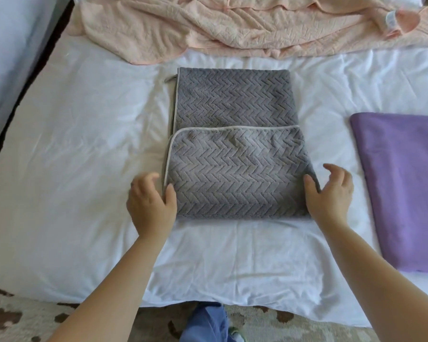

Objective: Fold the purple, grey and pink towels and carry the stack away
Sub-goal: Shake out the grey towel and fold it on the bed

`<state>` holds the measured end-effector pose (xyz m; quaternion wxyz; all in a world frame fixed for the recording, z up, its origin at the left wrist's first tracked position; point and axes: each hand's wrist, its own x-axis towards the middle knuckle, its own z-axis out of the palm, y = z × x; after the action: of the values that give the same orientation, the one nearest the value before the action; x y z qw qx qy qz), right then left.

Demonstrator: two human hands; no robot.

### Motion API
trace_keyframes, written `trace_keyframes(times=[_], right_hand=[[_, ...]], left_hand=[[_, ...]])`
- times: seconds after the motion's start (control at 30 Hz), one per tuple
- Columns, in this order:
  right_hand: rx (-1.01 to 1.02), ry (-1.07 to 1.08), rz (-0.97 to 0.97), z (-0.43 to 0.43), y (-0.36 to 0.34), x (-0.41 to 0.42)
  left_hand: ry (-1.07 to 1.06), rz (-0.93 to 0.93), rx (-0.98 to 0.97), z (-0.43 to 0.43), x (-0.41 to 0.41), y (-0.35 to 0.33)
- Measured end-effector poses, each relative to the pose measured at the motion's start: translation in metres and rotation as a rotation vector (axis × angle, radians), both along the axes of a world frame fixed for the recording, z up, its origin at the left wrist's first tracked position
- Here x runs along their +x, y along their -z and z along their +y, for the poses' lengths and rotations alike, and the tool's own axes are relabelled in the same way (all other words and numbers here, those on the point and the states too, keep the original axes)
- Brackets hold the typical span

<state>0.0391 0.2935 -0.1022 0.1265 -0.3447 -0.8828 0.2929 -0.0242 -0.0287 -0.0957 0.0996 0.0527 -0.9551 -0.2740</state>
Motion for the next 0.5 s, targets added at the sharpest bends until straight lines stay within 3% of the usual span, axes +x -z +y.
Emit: trace_keyframes(times=[0.07,0.1,0.17,0.3,0.5], right_hand=[[0.178,-0.207,0.061,-0.016,-0.008,-0.007],[0.238,-0.329,0.040,-0.025,-0.009,-0.015],[0.323,-0.515,-0.079,-0.041,-0.005,-0.034],[0.303,-0.570,-0.438,-0.035,0.024,-0.050],[0.259,-0.484,-0.461,-0.019,0.039,-0.034]], left_hand=[[0.267,0.245,-0.189,0.015,-0.005,-0.004],[0.411,0.272,-0.249,0.027,-0.009,-0.004],[0.608,0.142,-0.355,0.052,-0.018,0.001],[0.643,-0.216,-0.555,0.056,-0.041,0.033],[0.661,-0.215,-0.569,0.051,-0.039,0.041]])
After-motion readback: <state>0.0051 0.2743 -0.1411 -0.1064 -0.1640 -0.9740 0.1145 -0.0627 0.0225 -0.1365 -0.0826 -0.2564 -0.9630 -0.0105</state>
